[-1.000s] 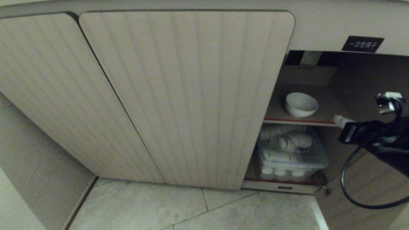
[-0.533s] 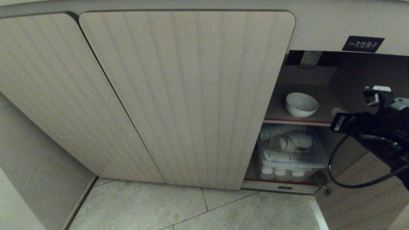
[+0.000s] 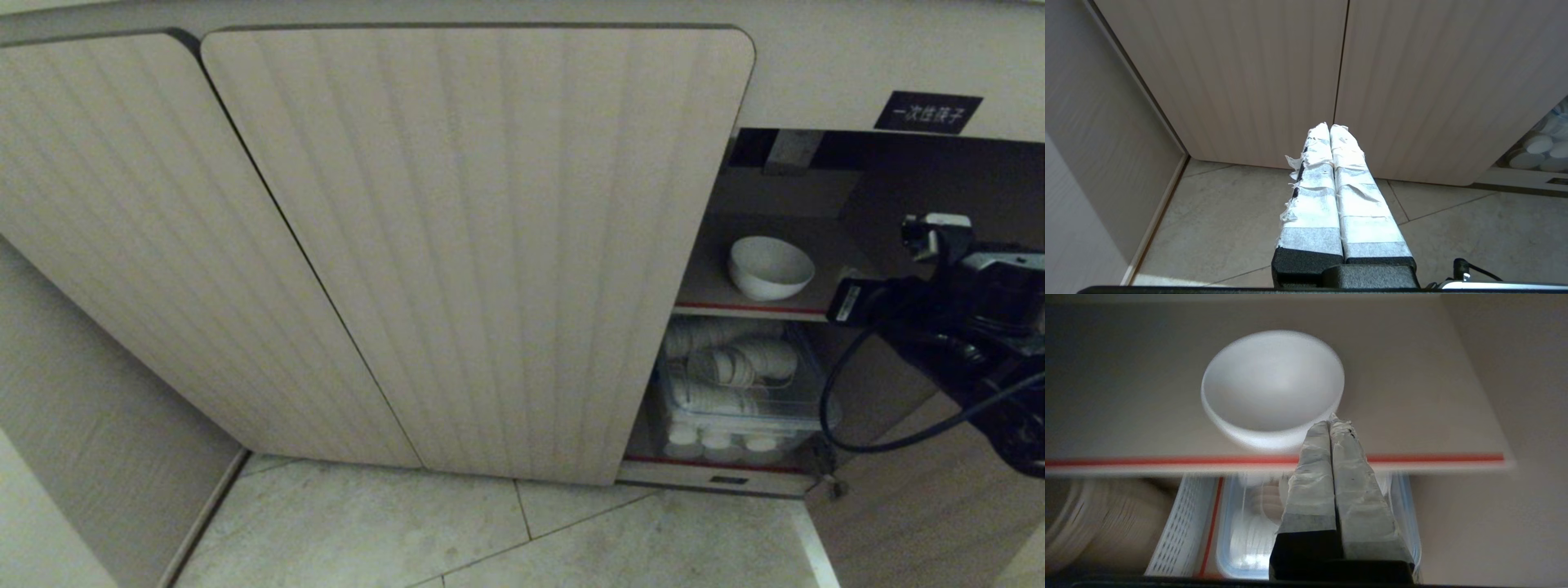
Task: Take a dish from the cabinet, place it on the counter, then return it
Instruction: Take the bowl from the cabinet
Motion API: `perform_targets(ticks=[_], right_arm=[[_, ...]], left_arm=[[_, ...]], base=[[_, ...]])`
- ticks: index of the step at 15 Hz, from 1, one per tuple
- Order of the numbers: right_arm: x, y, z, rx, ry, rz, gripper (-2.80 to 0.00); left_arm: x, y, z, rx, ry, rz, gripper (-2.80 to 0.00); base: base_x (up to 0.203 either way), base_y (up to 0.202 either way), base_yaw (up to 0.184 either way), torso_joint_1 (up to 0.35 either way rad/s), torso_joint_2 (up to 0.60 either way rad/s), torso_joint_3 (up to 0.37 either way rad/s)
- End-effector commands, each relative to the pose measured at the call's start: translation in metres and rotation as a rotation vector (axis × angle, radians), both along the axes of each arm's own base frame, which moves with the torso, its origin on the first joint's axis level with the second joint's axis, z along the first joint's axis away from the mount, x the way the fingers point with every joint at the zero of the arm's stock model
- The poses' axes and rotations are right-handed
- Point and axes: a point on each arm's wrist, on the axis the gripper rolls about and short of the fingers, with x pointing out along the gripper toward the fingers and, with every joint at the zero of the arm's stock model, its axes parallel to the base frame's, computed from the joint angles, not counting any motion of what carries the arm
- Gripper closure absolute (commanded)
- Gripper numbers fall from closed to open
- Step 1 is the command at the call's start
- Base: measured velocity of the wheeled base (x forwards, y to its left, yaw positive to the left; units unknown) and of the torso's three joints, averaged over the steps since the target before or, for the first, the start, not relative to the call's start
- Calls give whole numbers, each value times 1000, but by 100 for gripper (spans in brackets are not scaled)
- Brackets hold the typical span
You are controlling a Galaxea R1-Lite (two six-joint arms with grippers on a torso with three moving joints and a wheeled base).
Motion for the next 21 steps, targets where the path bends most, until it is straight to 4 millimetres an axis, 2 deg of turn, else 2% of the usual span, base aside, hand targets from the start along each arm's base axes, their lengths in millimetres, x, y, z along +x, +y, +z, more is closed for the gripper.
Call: perform_targets(ticks=[1, 3, 11, 19, 20, 21], right_arm=[[9, 0, 1, -11, -14, -3, 0], [19, 0, 10, -27, -51, -4, 0], [28, 0, 22, -26, -47, -5, 0], [31, 1, 20, -14, -39, 3, 0], [31, 1, 19, -12, -38, 3, -280], [31, 1, 20, -7, -40, 4, -280]], left_arm=[[0, 0, 0, -1, -2, 1, 0], [0, 0, 0, -1, -1, 1, 0], [0, 0, 0, -1, 0, 1, 0], [0, 0, 0, -1, -1, 1, 0], [0, 0, 0, -1, -1, 1, 0], [0, 0, 0, -1, 0, 1, 0]], base=[[0, 0, 0, 0, 0, 0], [0, 0, 0, 0, 0, 0], [0, 0, 0, 0, 0, 0], [0, 0, 0, 0, 0, 0], [0, 0, 0, 0, 0, 0], [0, 0, 0, 0, 0, 0]])
